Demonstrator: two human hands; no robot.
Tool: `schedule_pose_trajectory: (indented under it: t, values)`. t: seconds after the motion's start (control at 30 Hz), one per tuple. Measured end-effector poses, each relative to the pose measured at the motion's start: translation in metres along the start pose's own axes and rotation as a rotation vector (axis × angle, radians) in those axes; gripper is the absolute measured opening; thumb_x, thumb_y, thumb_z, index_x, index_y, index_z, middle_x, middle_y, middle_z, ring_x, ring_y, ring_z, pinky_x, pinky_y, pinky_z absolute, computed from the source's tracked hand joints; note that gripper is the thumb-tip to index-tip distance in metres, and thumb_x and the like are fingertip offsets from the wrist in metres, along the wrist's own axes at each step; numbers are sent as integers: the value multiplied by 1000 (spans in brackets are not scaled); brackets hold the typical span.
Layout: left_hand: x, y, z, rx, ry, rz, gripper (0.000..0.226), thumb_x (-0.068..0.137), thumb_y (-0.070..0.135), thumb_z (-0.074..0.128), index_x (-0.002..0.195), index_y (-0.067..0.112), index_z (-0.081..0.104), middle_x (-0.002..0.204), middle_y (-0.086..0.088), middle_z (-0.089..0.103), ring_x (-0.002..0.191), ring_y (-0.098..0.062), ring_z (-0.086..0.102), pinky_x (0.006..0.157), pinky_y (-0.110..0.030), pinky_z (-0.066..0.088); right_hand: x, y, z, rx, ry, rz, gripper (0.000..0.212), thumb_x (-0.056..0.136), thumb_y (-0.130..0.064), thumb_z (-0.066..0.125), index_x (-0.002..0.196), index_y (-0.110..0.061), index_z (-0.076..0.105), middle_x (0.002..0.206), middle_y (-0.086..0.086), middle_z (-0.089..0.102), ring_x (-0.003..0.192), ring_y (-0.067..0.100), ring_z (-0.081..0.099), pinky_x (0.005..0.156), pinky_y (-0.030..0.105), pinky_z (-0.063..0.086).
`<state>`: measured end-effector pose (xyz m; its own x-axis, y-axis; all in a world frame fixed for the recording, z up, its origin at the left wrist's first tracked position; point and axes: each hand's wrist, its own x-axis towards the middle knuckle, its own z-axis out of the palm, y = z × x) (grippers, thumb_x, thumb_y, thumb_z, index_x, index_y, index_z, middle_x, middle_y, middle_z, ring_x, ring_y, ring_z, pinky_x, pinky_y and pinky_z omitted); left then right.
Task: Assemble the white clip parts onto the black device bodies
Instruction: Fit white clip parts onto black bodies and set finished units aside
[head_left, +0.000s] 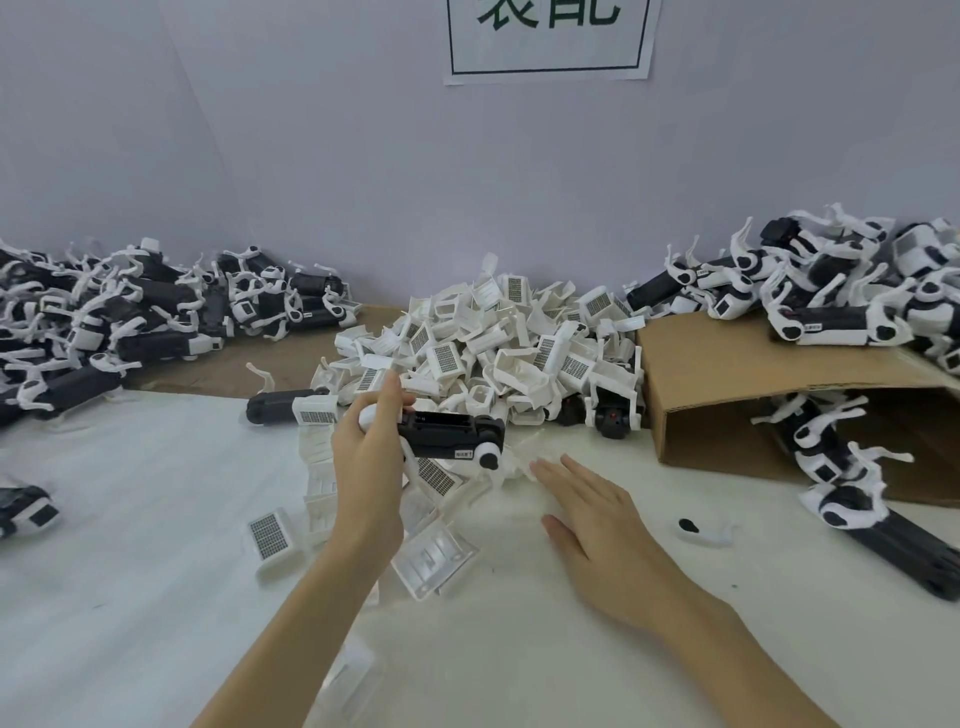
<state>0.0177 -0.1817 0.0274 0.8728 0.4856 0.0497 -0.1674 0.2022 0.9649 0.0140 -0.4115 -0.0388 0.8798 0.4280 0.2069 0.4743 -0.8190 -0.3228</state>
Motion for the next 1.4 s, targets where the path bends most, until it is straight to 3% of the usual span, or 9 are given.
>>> schedule_pose_trajectory:
  t: [0.1,0.27,0.43,0.57,0.63,0.73,0.9,1.13,1.4]
  values:
    - [1,1,1,5,5,-22,48,100,59,62,99,12,73,60,2,56,82,-17,68,70,-31,42,1,-2,0,-3,123,-25,37,105,-22,55,141,-24,49,134,-12,53,131,16,43,114,31,29]
    - [-2,-1,3,3,-30,-25,41,101,53,64,90,14,71,67,-5,63,76,-15,66,71,-32,43,2,1,-6,83,221,48,42,94,-26,75,125,-32,47,92,-20,57,99,6,49,98,27,33]
    - [-6,-2,6,42,-75,3,38,101,54,63,79,23,68,71,3,67,69,-10,63,66,-28,42,-4,1,-6,161,243,83,59,97,-45,68,148,-38,38,124,-20,47,118,1,38,106,28,32]
    - [-7,-6,5,84,-108,81,38,103,49,62,79,21,67,65,7,62,66,-13,55,59,-21,45,-8,13,-6,-65,62,247,80,91,-70,59,157,-30,36,154,-8,25,143,16,18,118,35,20]
    - [-7,-8,6,109,-108,121,37,104,46,63,77,20,66,61,10,60,58,-7,51,49,-12,40,-10,14,-6,-5,84,234,58,91,-59,69,139,-30,54,147,-9,33,141,15,27,113,27,25]
    - [-7,-10,7,127,-121,131,37,104,45,63,76,21,66,63,13,61,58,-6,52,48,-13,41,-8,8,-13,249,315,203,37,90,-29,79,115,-29,53,114,-14,54,107,11,56,79,13,40]
    - [-13,-16,11,166,-202,132,36,103,46,64,75,24,68,74,6,68,67,-6,61,59,-21,45,-7,-4,-26,625,364,269,37,82,-42,87,102,-41,56,70,-8,71,57,9,71,53,22,54]
    - [-17,-19,15,232,-263,106,38,103,47,64,72,24,68,67,12,64,58,0,57,48,-9,39,-9,-5,-25,471,383,135,55,92,-34,78,109,-51,28,84,-16,60,74,-1,63,57,12,47]
    - [-31,-17,19,298,-378,176,36,104,41,65,82,12,66,77,-20,63,71,-21,57,72,-38,46,-12,-13,-22,385,300,-18,55,98,-11,66,133,-49,47,98,-25,56,72,15,61,65,19,51]
